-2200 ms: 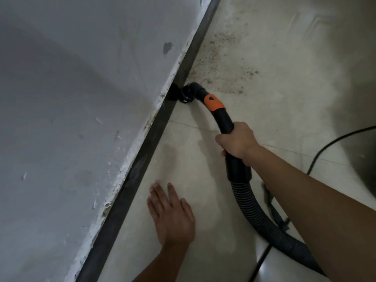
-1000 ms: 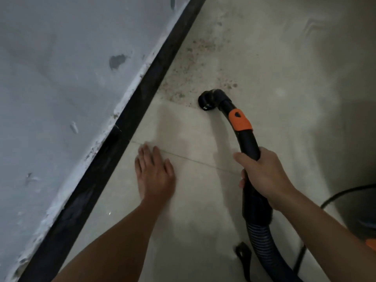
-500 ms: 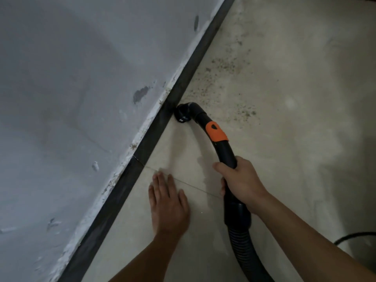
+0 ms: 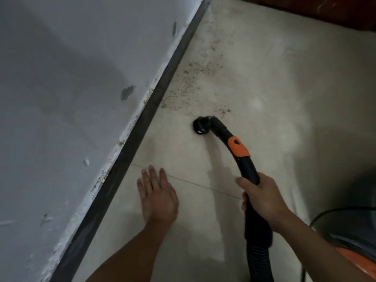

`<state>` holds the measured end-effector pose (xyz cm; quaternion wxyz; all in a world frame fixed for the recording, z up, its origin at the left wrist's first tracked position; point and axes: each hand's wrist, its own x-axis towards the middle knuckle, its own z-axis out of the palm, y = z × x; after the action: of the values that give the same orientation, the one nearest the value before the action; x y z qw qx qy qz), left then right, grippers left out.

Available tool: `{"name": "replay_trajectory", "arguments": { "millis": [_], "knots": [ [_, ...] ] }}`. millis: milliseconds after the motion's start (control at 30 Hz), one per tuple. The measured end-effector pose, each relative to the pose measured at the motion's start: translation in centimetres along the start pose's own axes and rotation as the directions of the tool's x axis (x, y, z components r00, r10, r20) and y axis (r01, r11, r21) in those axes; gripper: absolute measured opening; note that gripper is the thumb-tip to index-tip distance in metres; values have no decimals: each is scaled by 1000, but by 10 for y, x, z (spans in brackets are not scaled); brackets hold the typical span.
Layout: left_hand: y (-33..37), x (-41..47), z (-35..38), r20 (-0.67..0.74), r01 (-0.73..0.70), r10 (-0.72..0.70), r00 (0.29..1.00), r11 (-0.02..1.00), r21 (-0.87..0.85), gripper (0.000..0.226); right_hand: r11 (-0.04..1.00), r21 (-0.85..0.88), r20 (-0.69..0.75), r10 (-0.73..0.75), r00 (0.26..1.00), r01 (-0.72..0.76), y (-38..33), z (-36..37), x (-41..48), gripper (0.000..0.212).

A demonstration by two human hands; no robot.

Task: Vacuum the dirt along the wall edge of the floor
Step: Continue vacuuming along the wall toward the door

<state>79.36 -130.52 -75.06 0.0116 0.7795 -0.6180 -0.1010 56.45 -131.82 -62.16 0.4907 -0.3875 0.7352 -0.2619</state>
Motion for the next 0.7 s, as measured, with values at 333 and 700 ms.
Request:
{"name": "replay_trajectory", "arguments": {
  "millis": [333,700],
  "knots": [
    [15,43,2,-72,-13,10,997,999,-47,56,988,140,-150,82,985,-61,24,-64,25,23],
    [18,46,0,-68,9,-13,998,998,-54,60,999,43,18,-15,1000,14,-16,9,50,17]
  ]
}}
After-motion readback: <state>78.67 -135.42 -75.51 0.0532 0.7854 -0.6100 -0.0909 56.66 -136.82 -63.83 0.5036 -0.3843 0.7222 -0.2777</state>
